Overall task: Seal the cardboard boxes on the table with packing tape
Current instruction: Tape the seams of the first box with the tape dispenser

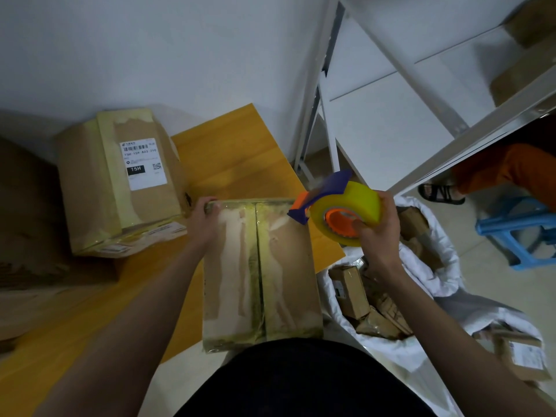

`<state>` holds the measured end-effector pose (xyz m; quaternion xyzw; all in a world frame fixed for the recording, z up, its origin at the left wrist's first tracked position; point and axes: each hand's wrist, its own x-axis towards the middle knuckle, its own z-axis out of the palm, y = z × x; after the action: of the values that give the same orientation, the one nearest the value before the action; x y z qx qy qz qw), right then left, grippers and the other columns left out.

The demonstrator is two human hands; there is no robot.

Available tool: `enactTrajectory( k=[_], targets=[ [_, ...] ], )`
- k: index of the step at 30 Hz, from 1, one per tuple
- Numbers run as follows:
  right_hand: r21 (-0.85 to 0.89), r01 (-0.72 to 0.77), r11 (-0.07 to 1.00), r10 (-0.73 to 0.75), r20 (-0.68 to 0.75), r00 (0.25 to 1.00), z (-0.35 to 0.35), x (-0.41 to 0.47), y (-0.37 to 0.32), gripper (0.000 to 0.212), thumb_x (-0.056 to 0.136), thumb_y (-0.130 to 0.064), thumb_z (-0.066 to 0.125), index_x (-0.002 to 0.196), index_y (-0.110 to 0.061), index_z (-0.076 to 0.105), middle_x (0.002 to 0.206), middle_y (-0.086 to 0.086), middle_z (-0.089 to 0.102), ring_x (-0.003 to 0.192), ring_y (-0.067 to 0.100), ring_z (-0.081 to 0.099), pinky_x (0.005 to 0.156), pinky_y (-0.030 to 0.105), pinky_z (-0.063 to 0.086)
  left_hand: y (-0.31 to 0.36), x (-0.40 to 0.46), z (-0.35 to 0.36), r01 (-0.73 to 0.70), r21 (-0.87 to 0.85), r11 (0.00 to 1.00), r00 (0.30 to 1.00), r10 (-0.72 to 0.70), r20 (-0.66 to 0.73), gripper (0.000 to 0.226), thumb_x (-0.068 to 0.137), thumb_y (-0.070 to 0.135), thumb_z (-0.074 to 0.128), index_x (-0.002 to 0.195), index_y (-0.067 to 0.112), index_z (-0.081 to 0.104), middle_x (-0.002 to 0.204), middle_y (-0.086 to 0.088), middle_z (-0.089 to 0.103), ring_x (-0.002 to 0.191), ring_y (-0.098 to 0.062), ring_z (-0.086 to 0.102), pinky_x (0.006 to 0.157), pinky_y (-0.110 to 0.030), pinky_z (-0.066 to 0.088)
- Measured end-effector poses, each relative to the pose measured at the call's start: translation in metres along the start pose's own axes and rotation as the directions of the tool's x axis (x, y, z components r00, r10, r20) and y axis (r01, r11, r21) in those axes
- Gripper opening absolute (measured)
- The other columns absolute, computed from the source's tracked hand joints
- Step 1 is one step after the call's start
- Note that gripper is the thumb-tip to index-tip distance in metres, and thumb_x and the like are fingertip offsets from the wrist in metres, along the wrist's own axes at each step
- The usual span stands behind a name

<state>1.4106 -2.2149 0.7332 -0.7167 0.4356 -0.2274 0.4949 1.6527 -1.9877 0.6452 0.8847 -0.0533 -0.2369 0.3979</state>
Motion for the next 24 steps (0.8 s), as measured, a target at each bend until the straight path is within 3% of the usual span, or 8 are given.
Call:
enactTrajectory(
  k=[4,7,9,11,13,16,20,24],
  targets=[
    [0.024,-0.07,0.997,0.07,-0.009,0.998,0.0,-0.002,0.003,0.061,0.078,0.003,0.073,0.126,-0.027,0.049,0.117,0.007,0.061,0.107,0.03,0.061,0.083,0.055,0.057,-0.003,0.008,-0.001,-0.128,0.091,0.988,0.989,0.12,0.086,0.028,0.105,0.025,0.047,0.121,0.01,0.065,0.122,-0.007,0.065,0.11,-0.026,0.059,0.093,-0.037,0.043],
    [0.049,-0.08,0.996,0.082,-0.027,0.996,0.0,-0.004,0.001,0.058,0.08,-0.002,0.075,0.126,-0.027,0.049,0.117,0.007,0.062,0.108,0.031,0.062,0.084,0.055,0.057,0.004,0.017,0.001,-0.27,0.306,0.913,0.963,0.251,0.101,0.026,0.103,0.015,0.049,0.113,0.014,0.073,0.119,-0.006,0.07,0.113,-0.028,0.061,0.121,-0.049,0.017],
    [0.071,-0.088,0.994,0.091,-0.042,0.995,-0.001,-0.005,-0.002,0.058,0.081,-0.002,0.076,0.127,-0.026,0.05,0.118,0.006,0.062,0.107,0.03,0.062,0.083,0.049,0.058,0.016,0.016,0.006,-0.371,0.389,0.844,0.928,0.326,0.178,0.028,0.102,0.011,0.05,0.112,0.019,0.075,0.108,-0.001,0.073,0.098,-0.023,0.065,0.119,-0.044,0.016],
    [0.105,-0.114,0.988,0.121,-0.06,0.991,-0.002,-0.006,-0.004,0.059,0.083,-0.002,0.076,0.13,-0.026,0.049,0.12,0.006,0.062,0.107,0.027,0.063,0.082,0.041,0.057,0.032,0.01,0.016,-0.42,0.326,0.847,0.895,0.327,0.305,0.026,0.103,0.016,0.052,0.114,0.023,0.074,0.108,0.001,0.074,0.085,-0.021,0.067,0.095,-0.036,0.042],
    [0.154,-0.126,0.98,0.139,-0.078,0.987,-0.005,-0.008,-0.005,0.057,0.086,0.0,0.073,0.131,-0.023,0.049,0.12,0.006,0.063,0.104,0.023,0.064,0.079,0.034,0.056,0.046,0.004,0.031,-0.415,0.22,0.883,0.867,0.31,0.391,0.024,0.101,0.019,0.056,0.118,0.02,0.073,0.113,0.001,0.073,0.088,-0.018,0.068,0.08,-0.029,0.048],
    [0.185,-0.131,0.974,0.153,-0.113,0.982,-0.012,-0.01,-0.01,0.054,0.087,0.001,0.071,0.126,-0.028,0.049,0.116,0.003,0.061,0.1,0.019,0.064,0.076,0.027,0.053,0.07,-0.006,0.06,-0.395,0.101,0.913,0.826,0.305,0.474,0.026,0.1,0.019,0.06,0.12,0.01,0.072,0.123,-0.002,0.07,0.11,-0.016,0.063,0.089,-0.022,0.043],
    [0.191,-0.135,0.972,0.168,-0.165,0.972,-0.02,-0.011,-0.016,0.052,0.087,0.001,0.071,0.115,-0.034,0.047,0.103,-0.008,0.059,0.089,0.008,0.06,0.068,0.018,0.05,0.092,-0.022,0.095,-0.351,0.021,0.936,0.787,0.283,0.549,0.027,0.097,0.024,0.064,0.12,0.011,0.072,0.113,-0.004,0.072,0.107,-0.021,0.066,0.081,-0.027,0.045],
    [0.202,-0.156,0.967,0.197,-0.198,0.96,-0.029,-0.013,-0.013,0.054,0.085,0.01,0.065,0.118,-0.029,0.047,0.098,-0.01,0.056,0.08,-0.001,0.058,0.062,0.01,0.049,0.099,-0.03,0.113,-0.409,0.211,0.888,0.801,0.239,0.549,0.053,0.091,0.053,0.065,0.133,0.021,0.064,0.129,0.0,0.067,0.121,-0.022,0.06,0.101,-0.037,0.043]
  ],
)
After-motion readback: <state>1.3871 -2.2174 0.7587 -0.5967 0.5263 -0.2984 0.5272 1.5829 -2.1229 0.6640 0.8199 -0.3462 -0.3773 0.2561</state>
